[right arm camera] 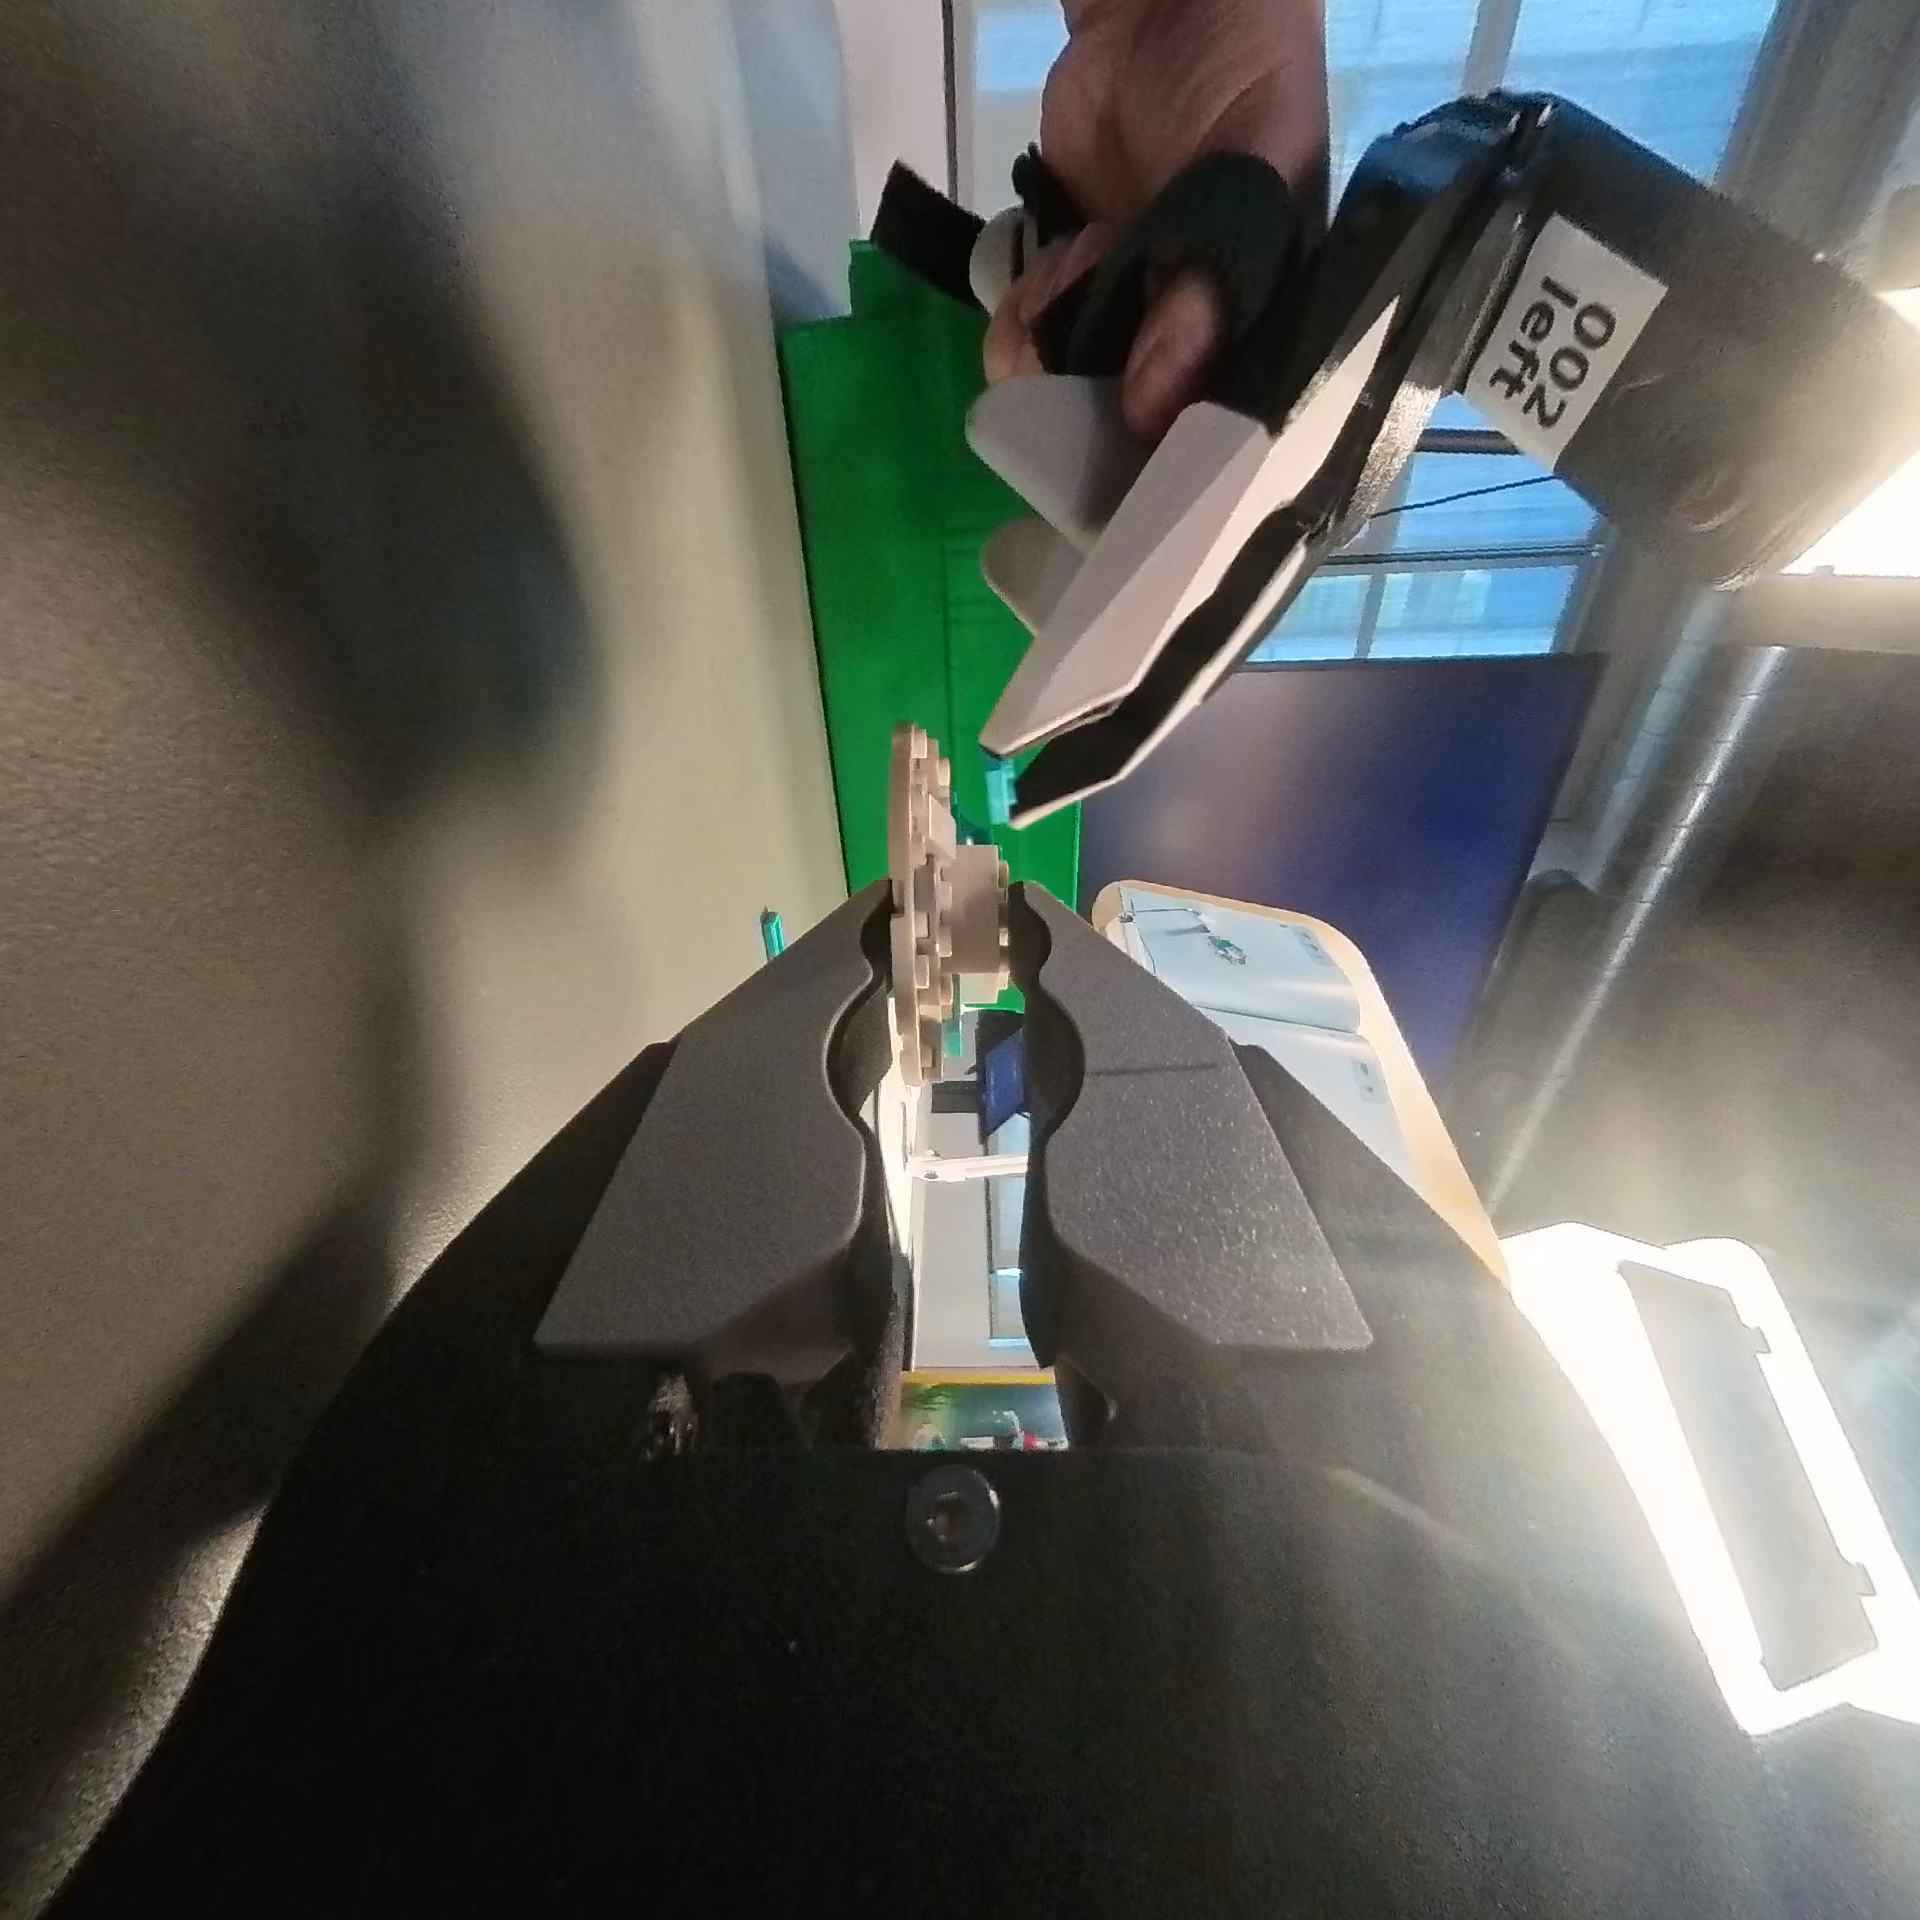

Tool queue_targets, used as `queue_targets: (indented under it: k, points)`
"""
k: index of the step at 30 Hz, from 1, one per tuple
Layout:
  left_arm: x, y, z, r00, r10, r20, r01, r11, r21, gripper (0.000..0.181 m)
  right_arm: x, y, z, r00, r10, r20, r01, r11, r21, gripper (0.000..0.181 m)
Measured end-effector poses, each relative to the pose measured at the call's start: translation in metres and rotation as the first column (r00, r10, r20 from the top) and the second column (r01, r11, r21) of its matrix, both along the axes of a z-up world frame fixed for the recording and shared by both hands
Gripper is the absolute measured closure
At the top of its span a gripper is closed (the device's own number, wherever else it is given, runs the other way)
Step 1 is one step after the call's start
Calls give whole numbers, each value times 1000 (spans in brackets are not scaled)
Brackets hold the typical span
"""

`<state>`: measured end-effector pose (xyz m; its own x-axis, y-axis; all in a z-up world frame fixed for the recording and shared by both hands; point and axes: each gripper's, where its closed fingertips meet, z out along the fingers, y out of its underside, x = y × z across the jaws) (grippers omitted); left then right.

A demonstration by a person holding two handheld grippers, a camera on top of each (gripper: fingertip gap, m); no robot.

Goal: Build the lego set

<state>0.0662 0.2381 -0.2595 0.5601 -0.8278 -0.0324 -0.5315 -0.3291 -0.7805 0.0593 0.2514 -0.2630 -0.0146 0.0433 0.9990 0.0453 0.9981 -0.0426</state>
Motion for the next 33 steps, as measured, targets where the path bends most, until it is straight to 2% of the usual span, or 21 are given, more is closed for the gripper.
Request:
queue_targets:
  k: [13, 20, 23, 26, 28, 30, 33]
  points:
    - [4, 0, -7, 1000, 11, -29, -11, 1000, -4, 168, -1, 1, -2, 1000, -7, 12, 7, 1000, -15, 164]
    - [5, 0, -8, 999, 14, -44, -14, 1000, 7, 162, -1, 0, -2, 1000, -6, 12, 7, 1000, -21, 164]
    - [4, 1, -4, 999, 23, -36, -22, 999, 38, 153, -1, 0, 0, 1000, -6, 7, 6, 1000, -29, 164]
    - [3, -1, 9, 1000, 10, 2, -10, 990, 138, 136, -1, 1, 1, 1000, -9, 2, 10, 999, -45, 164]
    - [-7, 3, 10, 998, 26, -53, -11, 960, 279, 129, -1, 3, 1, 1000, -12, 4, 12, 998, -55, 164]
    - [-16, 4, 7, 990, 43, -131, 18, 901, 434, 123, -1, 3, 1, 1000, -14, 3, 14, 998, -61, 164]
    - [-23, 5, 7, 956, 108, -272, 106, 739, 665, 121, -2, 4, 1, 1000, -16, 6, 17, 997, -79, 162]
